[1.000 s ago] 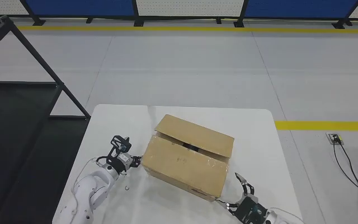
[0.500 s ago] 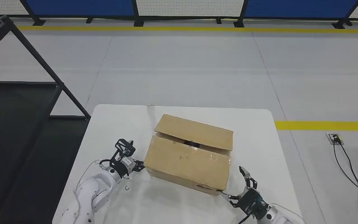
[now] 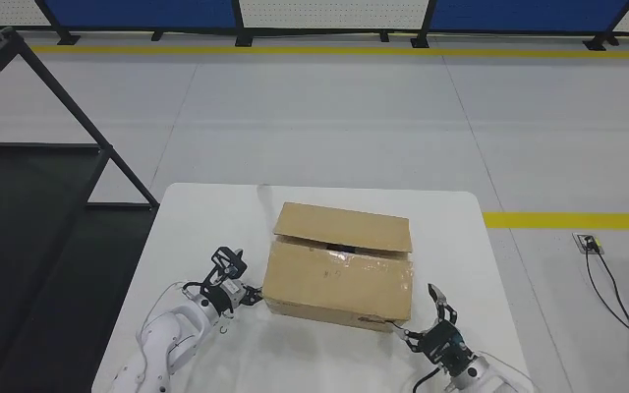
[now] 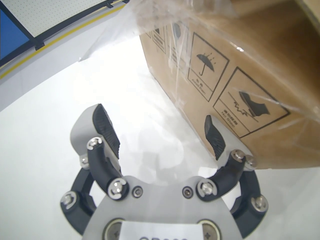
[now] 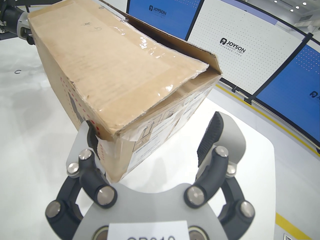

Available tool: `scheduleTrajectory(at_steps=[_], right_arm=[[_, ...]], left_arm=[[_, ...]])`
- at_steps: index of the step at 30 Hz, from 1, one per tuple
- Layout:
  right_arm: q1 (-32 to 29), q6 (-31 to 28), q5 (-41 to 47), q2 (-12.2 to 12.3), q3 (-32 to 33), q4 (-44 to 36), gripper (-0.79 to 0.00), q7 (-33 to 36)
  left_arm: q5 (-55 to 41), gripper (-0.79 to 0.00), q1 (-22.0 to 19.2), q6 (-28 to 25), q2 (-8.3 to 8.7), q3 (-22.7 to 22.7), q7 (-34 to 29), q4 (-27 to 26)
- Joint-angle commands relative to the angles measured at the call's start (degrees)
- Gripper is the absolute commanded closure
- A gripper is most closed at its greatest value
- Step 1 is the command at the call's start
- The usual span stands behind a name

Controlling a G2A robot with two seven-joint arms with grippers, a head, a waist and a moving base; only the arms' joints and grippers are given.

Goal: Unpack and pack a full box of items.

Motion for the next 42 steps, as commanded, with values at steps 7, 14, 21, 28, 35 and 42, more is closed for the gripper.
scheduleTrajectory(at_steps=[7,14,21,28,35,42], right_arm=[[0.4,1.7,0.7,0.1,0.3,0.1,-0.785,0.8],[1.7,3.9,1.1,0.0,-0.1,1.0,-0.785,3.1],[2.3,5.8,1.6,-0.1,-0.5,1.2,-0.785,4.2],[-1.8,4.8,1.5,0.5,2.7,-1.4,-0.785,-3.5],[-7.7,5.8,-0.4,1.2,6.2,-5.5,-0.785,-11.6],[-12.1,8.2,-1.0,1.3,7.7,-9.1,-0.785,-13.6]], left_arm=[[-0.1,-0.785,-0.3,-0.1,-0.01,0.4,-0.2,-0.1],[-0.4,-0.785,-0.6,-0.1,-0.04,0.8,-0.5,-0.1],[-1.0,-0.785,-1.0,2.1,-0.05,0.1,-0.9,0.3],[2.6,-0.785,-3.8,13.8,-0.33,-1.3,0.9,3.4],[18.9,-0.785,-9.0,27.4,-1.34,4.4,10.1,11.9],[27.4,-0.785,-15.1,35.0,-2.80,9.5,17.3,21.0]])
